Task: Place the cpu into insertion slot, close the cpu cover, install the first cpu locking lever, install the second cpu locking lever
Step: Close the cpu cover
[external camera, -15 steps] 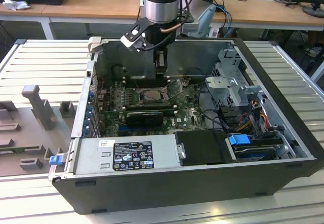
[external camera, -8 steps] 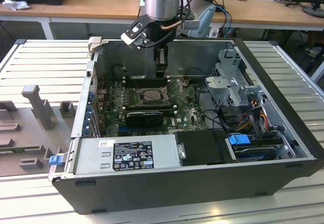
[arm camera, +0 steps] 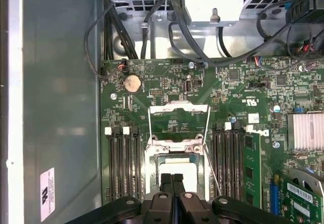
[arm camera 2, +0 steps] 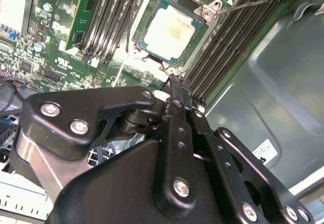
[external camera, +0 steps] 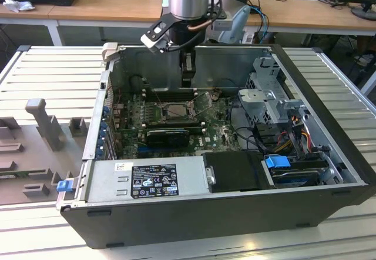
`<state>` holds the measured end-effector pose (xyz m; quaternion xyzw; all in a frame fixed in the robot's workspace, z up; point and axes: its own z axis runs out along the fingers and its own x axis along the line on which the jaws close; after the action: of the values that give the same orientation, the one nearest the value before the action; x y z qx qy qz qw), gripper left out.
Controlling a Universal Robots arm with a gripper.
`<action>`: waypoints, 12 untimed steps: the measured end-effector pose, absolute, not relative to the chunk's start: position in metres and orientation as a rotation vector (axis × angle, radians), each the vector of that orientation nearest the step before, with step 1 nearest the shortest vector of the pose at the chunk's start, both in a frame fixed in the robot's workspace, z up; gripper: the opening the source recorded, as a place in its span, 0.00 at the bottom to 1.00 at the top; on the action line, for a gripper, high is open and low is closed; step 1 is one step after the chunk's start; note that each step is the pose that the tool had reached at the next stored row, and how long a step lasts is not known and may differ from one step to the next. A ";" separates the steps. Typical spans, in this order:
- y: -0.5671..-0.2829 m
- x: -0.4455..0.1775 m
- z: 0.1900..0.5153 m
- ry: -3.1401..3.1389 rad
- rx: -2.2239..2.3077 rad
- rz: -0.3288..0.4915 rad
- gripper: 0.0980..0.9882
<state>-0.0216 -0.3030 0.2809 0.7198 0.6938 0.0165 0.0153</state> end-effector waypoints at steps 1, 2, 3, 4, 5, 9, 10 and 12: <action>-0.303 -0.022 0.281 2.159 2.239 0.051 0.01; -0.302 -0.021 0.282 2.158 2.239 0.050 0.01; -0.302 -0.020 0.283 2.158 2.239 0.049 0.01; -0.302 -0.019 0.283 2.158 2.238 0.048 0.01; -0.301 -0.018 0.284 2.157 2.238 0.048 0.01; -0.299 -0.018 0.288 2.157 2.238 0.047 0.01; -0.299 -0.018 0.289 2.157 2.238 0.047 0.01; -0.298 -0.016 0.289 2.157 2.237 0.046 0.01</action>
<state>-0.0161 -0.2981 0.2893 0.7197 0.6939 0.0147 0.0171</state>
